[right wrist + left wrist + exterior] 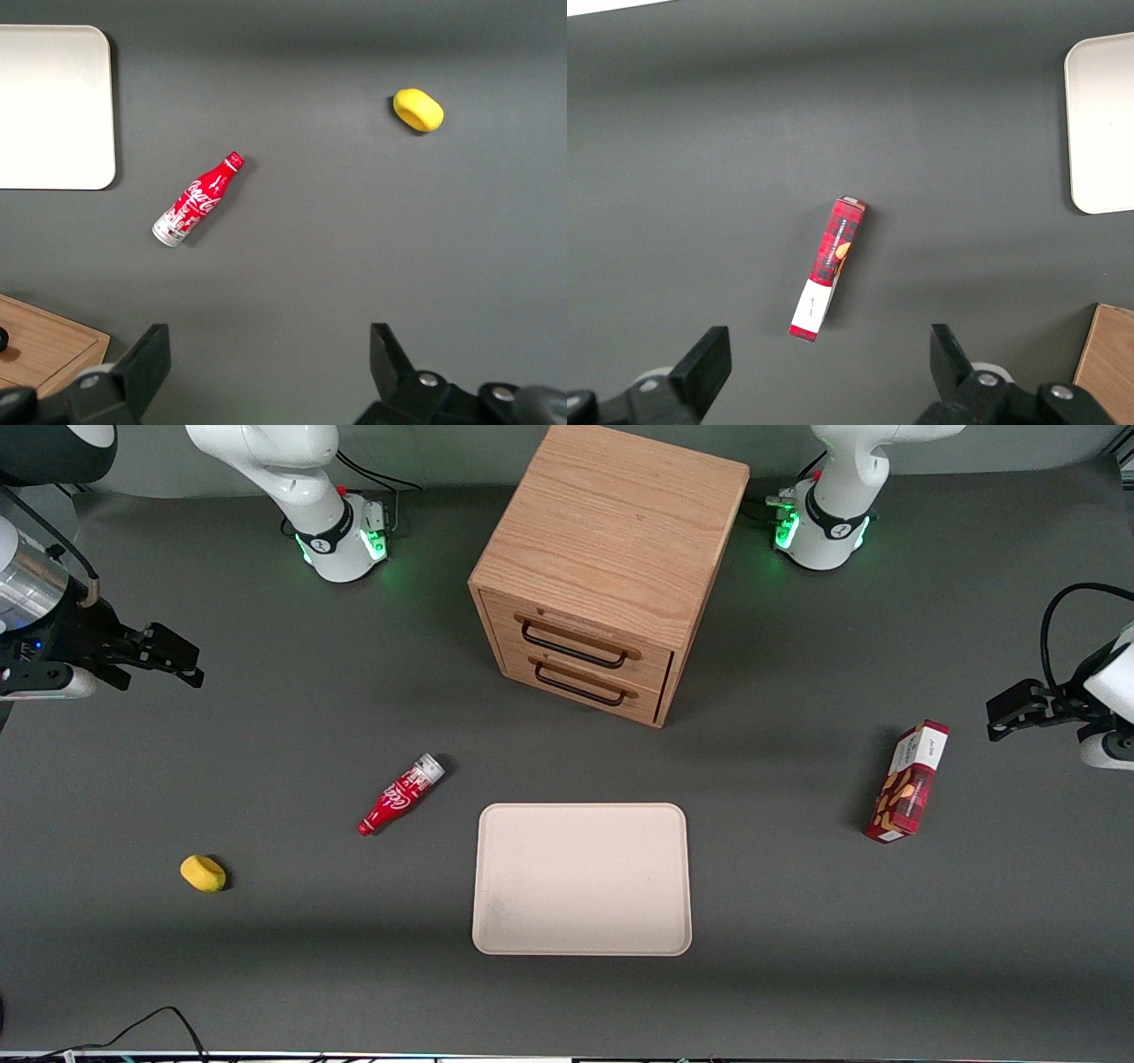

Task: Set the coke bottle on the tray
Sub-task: 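Move the right gripper down toward the red Coca-Cola bottle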

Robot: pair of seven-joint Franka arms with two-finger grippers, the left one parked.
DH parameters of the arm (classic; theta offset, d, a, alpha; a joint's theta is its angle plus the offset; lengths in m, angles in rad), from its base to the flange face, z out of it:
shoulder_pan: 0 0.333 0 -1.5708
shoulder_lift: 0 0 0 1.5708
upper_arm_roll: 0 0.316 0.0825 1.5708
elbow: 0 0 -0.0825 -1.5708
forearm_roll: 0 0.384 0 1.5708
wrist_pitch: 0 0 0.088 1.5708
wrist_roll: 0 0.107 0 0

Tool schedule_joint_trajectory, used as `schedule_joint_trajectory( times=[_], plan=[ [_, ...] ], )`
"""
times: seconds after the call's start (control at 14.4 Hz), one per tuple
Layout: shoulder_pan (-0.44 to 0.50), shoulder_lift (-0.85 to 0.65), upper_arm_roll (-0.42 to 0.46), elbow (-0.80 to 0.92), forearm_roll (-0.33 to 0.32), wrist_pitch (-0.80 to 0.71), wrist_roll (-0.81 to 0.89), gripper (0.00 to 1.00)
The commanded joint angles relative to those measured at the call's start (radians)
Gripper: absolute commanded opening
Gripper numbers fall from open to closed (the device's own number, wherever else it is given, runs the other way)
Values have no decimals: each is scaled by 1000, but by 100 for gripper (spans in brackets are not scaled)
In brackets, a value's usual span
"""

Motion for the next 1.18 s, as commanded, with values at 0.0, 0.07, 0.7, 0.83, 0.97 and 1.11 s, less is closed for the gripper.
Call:
schedule_joint_trajectory(
  times=[0.0, 0.07, 0.7, 0.83, 0.97, 1.11],
  plan=[
    [-14, 15, 12, 24, 14, -23, -10, 100],
    [-11, 20, 12, 27, 15, -23, -4, 100],
    [53, 271, 102, 13, 26, 152, 595, 100],
    [70, 323, 105, -14, 24, 196, 731, 100],
    [86, 362, 107, -66, 14, 265, 825, 100],
    [112, 398, 107, -129, -5, 362, 913, 100]
  ],
)
